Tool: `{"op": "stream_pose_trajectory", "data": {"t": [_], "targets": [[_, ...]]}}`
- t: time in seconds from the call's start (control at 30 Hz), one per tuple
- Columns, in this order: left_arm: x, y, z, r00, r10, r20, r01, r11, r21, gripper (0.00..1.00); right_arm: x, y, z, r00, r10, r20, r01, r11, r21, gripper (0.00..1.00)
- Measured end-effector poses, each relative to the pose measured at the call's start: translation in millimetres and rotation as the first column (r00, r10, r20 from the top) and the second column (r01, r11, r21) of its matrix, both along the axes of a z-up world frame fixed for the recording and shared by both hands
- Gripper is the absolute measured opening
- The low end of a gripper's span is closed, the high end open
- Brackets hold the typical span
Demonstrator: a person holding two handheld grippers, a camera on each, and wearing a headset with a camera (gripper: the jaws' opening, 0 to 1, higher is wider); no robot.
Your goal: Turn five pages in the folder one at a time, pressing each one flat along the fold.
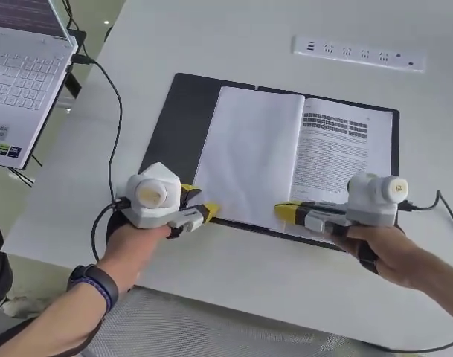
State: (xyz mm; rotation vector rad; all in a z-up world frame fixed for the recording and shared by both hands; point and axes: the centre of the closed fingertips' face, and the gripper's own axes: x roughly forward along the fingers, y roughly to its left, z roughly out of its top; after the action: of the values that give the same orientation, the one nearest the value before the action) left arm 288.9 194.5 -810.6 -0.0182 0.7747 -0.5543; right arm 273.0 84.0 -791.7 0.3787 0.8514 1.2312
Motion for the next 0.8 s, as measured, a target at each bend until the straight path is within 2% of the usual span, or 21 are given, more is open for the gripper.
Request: {"op": "stream_pose_trajectory", "data": {"t": [0.33, 0.57, 0.8], "targets": [[1.8, 1.7, -3.7, 1.0, -0.001, 0.001, 0.001, 1.0, 0.0, 0.3, -12.5, -2.7, -1.2, 1.0, 0.007, -0.009, -0.007, 1.0, -0.006, 0.0], [0.9, 1.1, -2.8, 1.0, -0.006, -0.001, 0.006, 1.0, 0.0, 0.29, -12.0, -2.6, -1.1, 0.999, -0.016, -0.032, 0.016, 1.0, -0.008, 0.0], [-1.7, -2.5, -2.3, 0.999, -0.031, -0.016, 0.031, 0.999, 0.008, 0.33, -13.0, -3.1, 0.1, 0.999, -0.039, -0.029, 0.038, 0.999, -0.027, 0.0]]}}
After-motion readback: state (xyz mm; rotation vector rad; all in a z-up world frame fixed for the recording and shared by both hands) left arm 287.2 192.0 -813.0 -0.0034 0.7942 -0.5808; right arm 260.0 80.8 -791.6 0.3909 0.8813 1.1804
